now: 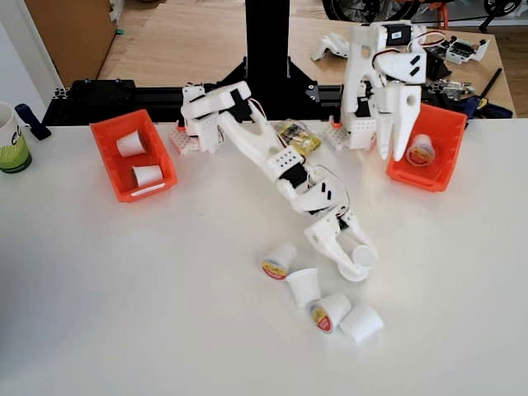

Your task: Sort the coffee pods, blue into left, red into right

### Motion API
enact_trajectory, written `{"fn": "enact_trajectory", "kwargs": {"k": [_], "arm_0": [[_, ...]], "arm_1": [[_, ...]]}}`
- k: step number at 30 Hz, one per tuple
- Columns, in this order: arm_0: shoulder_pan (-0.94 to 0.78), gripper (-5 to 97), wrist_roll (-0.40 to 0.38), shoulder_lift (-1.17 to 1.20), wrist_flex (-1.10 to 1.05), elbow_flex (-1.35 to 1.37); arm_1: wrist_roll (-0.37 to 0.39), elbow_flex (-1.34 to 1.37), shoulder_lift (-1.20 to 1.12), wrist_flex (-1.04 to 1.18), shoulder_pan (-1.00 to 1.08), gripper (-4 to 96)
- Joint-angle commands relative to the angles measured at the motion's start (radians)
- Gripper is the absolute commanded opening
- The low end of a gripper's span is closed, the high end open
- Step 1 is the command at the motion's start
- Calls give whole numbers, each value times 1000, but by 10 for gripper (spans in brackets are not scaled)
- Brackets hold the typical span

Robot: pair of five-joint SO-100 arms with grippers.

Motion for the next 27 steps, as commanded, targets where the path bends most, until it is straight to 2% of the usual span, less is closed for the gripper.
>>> {"fn": "enact_trajectory", "kwargs": {"k": [1,7,11,16,20,23,27], "arm_0": [[-2,161,26,166,126,0],[-2,158,31,367,554,-6],[-5,157,20,460,765,-6],[-8,155,-46,589,1032,0],[-12,154,-123,690,1146,5],[-15,154,-281,779,1298,5],[17,151,-615,940,1503,94]], "arm_1": [[-9,-3,34,18,2,141],[-11,-3,46,38,2,139],[-9,-3,46,38,2,136],[-12,-3,46,49,8,135],[-34,-3,49,57,26,135],[-43,-8,55,69,40,135],[-84,-12,63,86,78,135]]}}
